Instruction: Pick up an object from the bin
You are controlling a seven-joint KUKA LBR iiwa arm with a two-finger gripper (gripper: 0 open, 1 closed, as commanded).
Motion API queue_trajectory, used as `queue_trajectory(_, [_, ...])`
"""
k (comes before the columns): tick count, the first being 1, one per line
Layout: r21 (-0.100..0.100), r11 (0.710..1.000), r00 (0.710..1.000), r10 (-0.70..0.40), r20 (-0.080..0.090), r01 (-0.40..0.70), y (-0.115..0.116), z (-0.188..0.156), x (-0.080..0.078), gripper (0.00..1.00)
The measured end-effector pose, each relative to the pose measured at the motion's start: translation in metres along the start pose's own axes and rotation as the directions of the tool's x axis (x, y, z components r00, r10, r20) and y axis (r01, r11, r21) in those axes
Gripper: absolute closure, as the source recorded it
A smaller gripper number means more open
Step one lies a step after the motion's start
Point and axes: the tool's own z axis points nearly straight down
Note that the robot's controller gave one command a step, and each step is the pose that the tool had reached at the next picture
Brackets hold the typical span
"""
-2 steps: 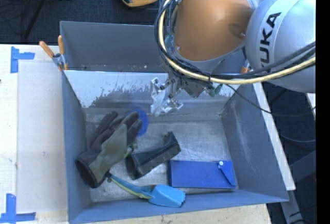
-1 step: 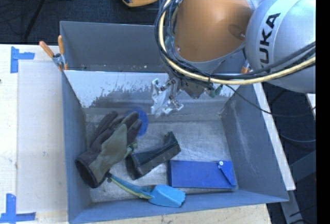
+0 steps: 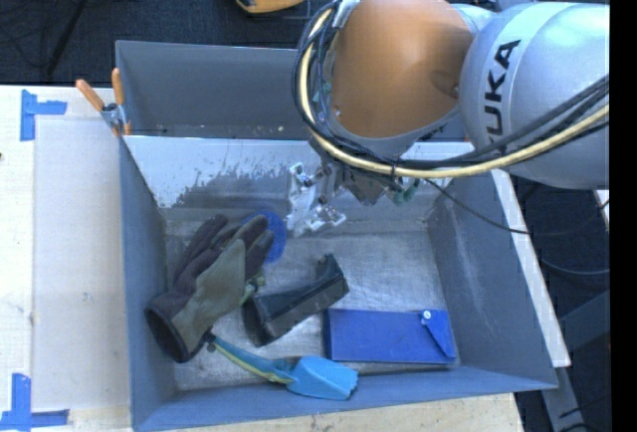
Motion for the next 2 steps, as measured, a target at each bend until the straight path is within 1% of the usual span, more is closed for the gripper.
queue_trajectory(1, [0.0,1.0,1.0,0.004,-0.001,-0.004,0.03,0.066,-0.028,1.0])
queue_trajectory(2, [-0.005,1.0,1.0,-0.028,-0.012,0.028,0.073,0.09,-0.001,1.0])
